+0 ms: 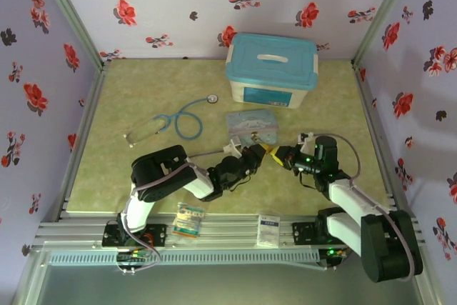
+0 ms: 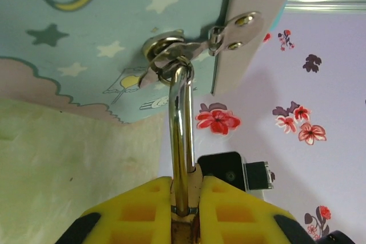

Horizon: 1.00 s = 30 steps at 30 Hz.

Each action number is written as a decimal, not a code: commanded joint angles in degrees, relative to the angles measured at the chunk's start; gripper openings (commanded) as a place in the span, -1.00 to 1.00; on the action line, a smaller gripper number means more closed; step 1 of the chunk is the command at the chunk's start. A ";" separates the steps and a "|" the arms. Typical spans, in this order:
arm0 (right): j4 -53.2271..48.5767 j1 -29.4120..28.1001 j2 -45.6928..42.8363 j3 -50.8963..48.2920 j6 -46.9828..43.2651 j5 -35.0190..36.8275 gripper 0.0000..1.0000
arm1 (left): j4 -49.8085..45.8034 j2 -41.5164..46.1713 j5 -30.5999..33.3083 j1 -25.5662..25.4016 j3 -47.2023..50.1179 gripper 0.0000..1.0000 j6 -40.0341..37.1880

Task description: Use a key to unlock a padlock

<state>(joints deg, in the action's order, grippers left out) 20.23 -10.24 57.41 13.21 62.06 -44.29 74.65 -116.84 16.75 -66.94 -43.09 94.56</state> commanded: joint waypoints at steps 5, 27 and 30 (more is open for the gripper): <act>-4.04 -0.75 -5.57 3.81 -4.64 6.80 -0.22 | 1.21 -0.41 -6.18 -1.84 2.08 -1.00 -0.76; -40.09 -18.90 -8.01 9.83 -31.61 30.74 -0.38 | 1.09 0.47 -7.85 1.09 4.55 -1.00 -1.77; -35.85 -19.73 -7.29 8.40 -30.48 28.81 -0.35 | 1.02 1.20 -7.91 1.00 4.79 -1.00 -1.65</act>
<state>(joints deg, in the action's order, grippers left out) -14.92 -29.34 49.71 21.39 34.41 -20.12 73.21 -118.32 9.39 -66.28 -38.48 94.32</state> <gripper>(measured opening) 0.321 0.138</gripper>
